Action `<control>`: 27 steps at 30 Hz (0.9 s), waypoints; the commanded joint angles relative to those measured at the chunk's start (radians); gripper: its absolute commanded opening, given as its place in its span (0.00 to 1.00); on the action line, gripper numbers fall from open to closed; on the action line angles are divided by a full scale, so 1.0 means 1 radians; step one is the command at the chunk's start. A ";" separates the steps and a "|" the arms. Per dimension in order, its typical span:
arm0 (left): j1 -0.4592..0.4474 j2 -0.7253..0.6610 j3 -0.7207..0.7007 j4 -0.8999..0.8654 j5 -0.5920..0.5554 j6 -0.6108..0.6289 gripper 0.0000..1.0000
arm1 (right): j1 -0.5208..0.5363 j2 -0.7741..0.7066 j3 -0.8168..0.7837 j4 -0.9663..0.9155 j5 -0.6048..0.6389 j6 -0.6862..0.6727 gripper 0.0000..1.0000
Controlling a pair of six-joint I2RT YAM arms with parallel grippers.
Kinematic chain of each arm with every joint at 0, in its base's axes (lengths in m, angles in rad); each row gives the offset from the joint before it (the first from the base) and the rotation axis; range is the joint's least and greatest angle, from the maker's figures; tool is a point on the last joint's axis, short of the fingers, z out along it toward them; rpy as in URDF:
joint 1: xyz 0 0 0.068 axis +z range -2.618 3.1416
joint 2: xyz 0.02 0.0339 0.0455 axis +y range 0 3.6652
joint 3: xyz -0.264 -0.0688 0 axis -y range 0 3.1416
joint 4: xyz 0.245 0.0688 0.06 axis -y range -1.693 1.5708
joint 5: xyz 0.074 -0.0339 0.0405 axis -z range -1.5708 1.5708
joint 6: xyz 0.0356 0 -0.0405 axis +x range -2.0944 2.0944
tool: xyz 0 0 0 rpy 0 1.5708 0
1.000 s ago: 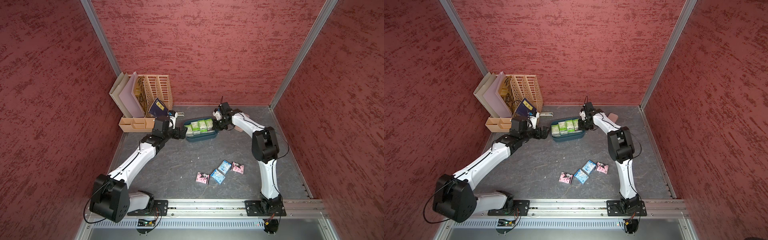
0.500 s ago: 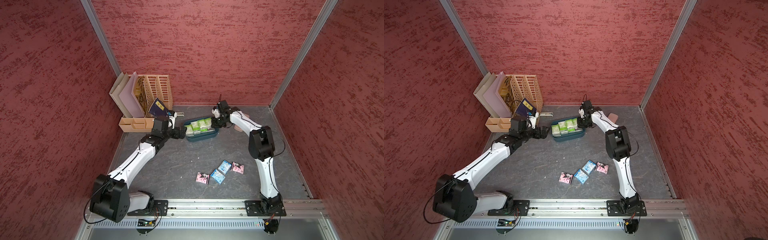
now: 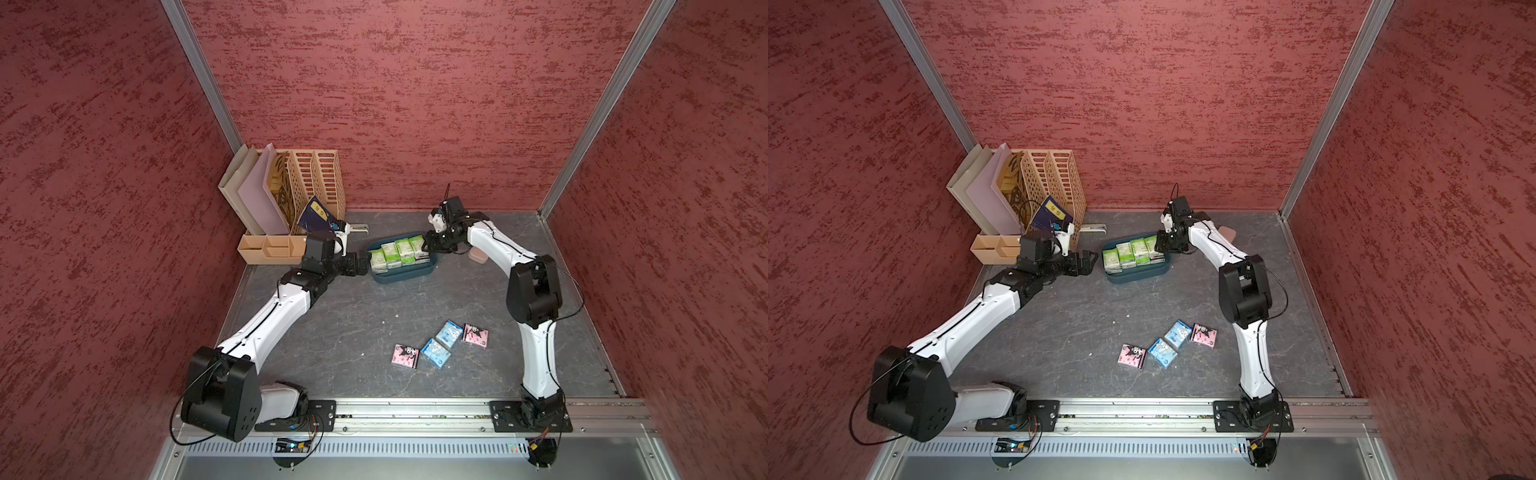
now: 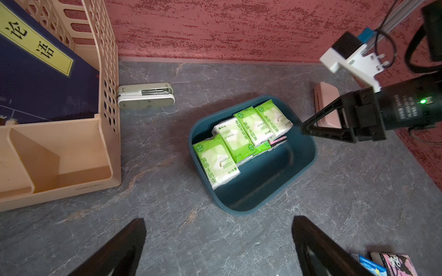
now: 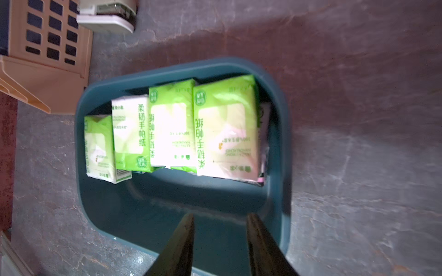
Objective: Put the pocket tissues into the storage box
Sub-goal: Place the pocket tissues in the storage box, then adjust the storage box at the center of the board.
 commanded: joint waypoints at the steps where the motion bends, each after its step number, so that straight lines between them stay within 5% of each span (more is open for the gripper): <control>1: 0.011 0.004 0.004 0.012 0.018 -0.029 1.00 | -0.034 0.018 0.082 -0.039 0.067 -0.001 0.40; 27: 0.041 -0.030 -0.019 0.006 0.032 -0.044 1.00 | -0.033 0.136 0.100 -0.108 0.072 -0.059 0.25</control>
